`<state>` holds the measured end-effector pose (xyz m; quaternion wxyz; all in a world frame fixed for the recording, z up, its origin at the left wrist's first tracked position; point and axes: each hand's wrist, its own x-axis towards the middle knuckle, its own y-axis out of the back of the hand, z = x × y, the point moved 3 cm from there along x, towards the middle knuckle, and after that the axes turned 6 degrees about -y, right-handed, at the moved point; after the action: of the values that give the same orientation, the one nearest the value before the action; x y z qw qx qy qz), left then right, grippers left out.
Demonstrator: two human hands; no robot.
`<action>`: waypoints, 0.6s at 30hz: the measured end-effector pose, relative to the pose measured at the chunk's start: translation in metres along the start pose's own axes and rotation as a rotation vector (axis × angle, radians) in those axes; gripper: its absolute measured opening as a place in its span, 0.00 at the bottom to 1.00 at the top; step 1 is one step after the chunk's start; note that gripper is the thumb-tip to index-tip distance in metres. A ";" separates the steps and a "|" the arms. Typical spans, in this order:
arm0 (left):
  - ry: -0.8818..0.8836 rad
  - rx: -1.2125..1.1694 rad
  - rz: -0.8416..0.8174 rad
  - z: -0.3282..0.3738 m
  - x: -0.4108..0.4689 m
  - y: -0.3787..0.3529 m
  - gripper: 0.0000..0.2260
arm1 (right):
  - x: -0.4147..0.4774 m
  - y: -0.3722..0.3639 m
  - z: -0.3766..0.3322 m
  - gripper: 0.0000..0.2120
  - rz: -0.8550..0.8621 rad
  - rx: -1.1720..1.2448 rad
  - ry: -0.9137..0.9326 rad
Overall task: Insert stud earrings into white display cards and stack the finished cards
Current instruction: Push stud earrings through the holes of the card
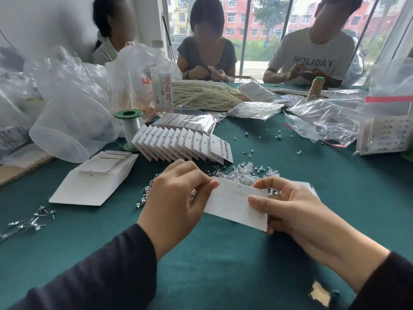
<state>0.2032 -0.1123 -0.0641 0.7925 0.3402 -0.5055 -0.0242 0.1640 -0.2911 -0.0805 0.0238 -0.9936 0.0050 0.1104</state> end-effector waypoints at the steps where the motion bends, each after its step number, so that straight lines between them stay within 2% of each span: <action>1: 0.015 -0.006 -0.007 -0.002 0.000 0.000 0.10 | 0.000 0.000 0.000 0.14 0.000 0.003 -0.002; 7: -0.001 -0.012 -0.086 0.000 0.000 -0.001 0.10 | 0.000 0.001 0.000 0.18 -0.005 0.021 -0.017; 12: -0.096 0.036 -0.328 0.005 -0.002 -0.001 0.25 | 0.003 0.005 -0.001 0.15 -0.005 0.188 -0.082; 13: -0.123 0.067 -0.357 0.006 -0.003 -0.002 0.25 | 0.002 0.005 -0.002 0.13 -0.018 0.221 -0.088; 16: -0.179 0.081 -0.305 0.005 -0.001 -0.001 0.12 | -0.003 0.002 -0.009 0.12 -0.083 0.248 -0.055; 18: -0.093 0.000 -0.217 0.002 0.000 0.001 0.07 | -0.006 0.004 -0.017 0.14 -0.107 0.258 0.010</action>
<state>0.2016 -0.1124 -0.0635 0.7609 0.3914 -0.5020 -0.1256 0.1620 -0.2956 -0.0628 0.1574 -0.9816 -0.0335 0.1023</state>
